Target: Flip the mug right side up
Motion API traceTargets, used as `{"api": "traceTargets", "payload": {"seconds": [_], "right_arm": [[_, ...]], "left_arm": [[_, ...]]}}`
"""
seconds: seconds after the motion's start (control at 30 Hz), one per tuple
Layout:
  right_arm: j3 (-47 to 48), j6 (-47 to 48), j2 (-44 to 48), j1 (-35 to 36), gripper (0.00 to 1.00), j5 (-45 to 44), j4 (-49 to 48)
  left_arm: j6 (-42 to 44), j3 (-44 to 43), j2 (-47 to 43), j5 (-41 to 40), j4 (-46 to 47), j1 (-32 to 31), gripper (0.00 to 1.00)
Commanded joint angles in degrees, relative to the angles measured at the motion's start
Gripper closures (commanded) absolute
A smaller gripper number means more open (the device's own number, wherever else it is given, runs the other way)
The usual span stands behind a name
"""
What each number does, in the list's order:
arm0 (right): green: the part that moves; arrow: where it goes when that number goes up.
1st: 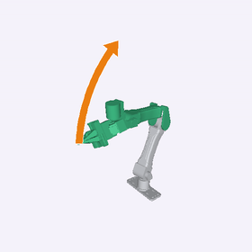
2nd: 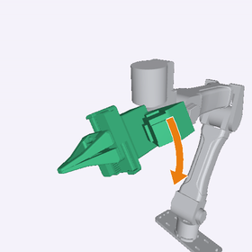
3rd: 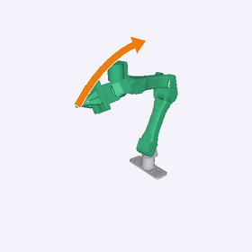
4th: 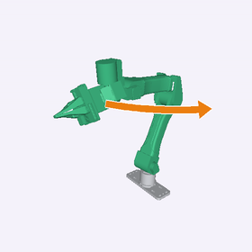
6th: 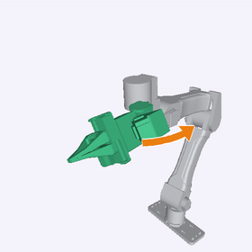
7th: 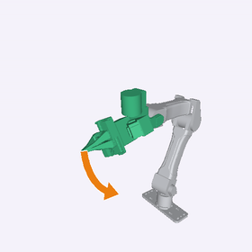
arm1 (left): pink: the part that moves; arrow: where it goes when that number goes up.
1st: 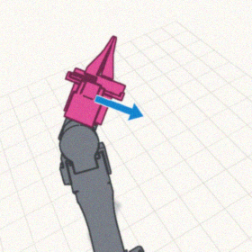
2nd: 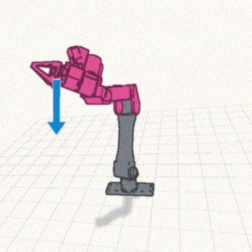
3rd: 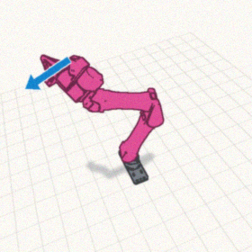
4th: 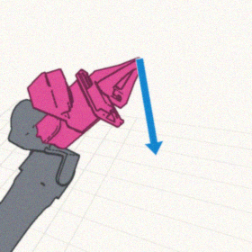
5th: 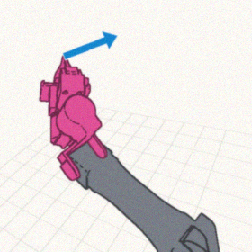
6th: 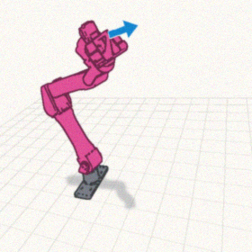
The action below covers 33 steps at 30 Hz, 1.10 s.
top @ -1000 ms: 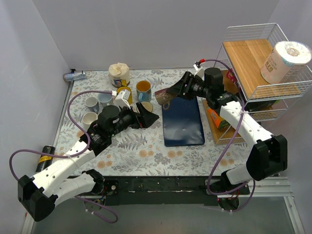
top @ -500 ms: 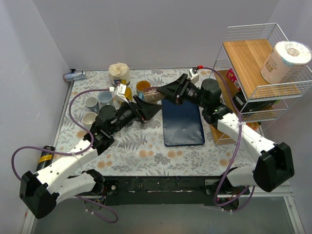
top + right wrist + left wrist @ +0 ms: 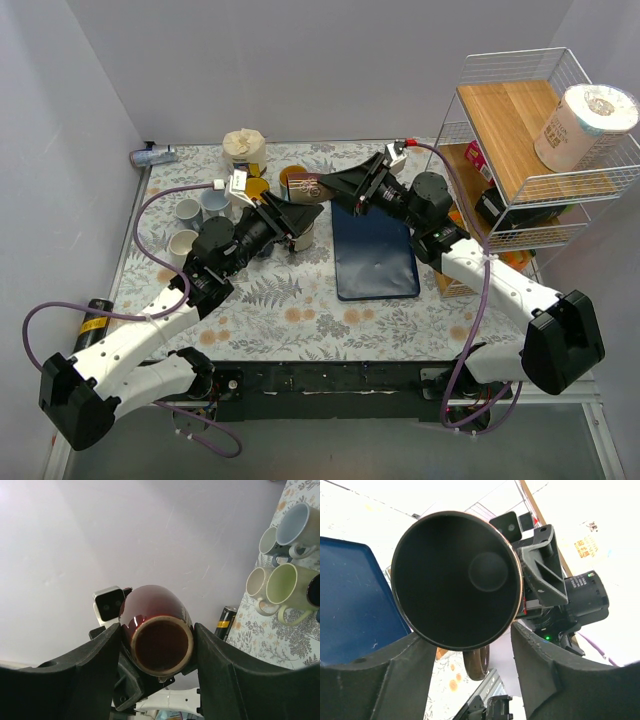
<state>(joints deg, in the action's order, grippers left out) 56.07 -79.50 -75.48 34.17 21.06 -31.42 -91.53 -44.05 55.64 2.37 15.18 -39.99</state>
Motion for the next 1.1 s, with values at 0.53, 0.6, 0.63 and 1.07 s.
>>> {"api": "traceTargets", "payload": {"seconds": [0.53, 0.6, 0.63, 1.07], "right_arm": [[-1.76, 2.5, 0.07, 0.89, 0.35, 0.91, -2.0], [-1.06, 4.7, 0.25, 0.81, 0.06, 0.74, 3.35], [-0.97, 6.71, 0.25, 0.81, 0.05, 0.04, 5.21], [-2.2, 17.27, 4.11, -0.95, 0.02, -7.61, 24.11]], "left_arm": [[3.98, -5.16, -1.93, -7.64, -11.04, -0.27, 1.0], [5.39, -5.78, -2.72, -8.34, -14.8, -0.27, 1.0], [6.26, -5.96, -3.16, -9.04, -16.92, -0.27, 1.0], [6.11, -9.03, -9.06, -19.77, -51.9, -0.27, 1.0]]}}
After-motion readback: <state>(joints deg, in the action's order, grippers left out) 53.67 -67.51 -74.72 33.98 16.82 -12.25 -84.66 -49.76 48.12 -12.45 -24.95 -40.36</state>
